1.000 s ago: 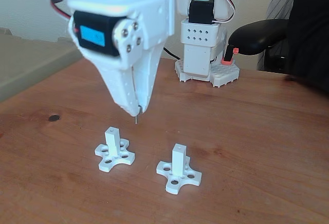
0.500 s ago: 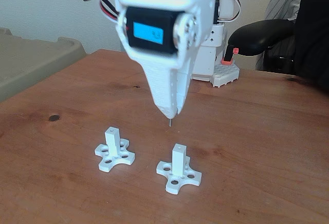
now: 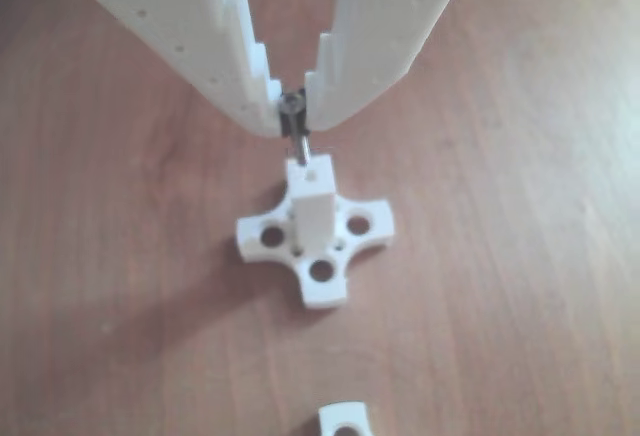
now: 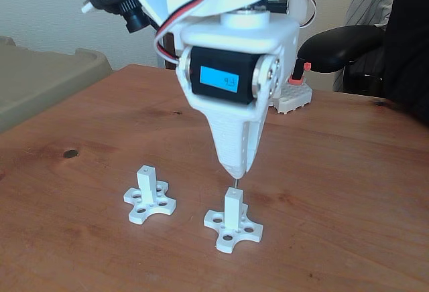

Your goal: Grab the screw and set it in the hole.

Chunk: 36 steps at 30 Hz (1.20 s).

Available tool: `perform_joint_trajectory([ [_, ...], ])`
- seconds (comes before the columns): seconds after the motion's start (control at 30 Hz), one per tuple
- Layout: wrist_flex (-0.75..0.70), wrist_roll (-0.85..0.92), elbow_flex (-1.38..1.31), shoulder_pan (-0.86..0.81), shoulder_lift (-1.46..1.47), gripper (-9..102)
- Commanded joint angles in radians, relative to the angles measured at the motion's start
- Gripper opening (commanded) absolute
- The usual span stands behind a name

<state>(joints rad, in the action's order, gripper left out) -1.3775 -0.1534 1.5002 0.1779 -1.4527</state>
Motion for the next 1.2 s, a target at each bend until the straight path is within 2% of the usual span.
perform_joint_trajectory([
  [0.0,0.008,-0.005,-0.015,0.006,-0.067,-4],
  [1.17,0.028,0.002,-0.014,-0.009,-0.028,-4],
])
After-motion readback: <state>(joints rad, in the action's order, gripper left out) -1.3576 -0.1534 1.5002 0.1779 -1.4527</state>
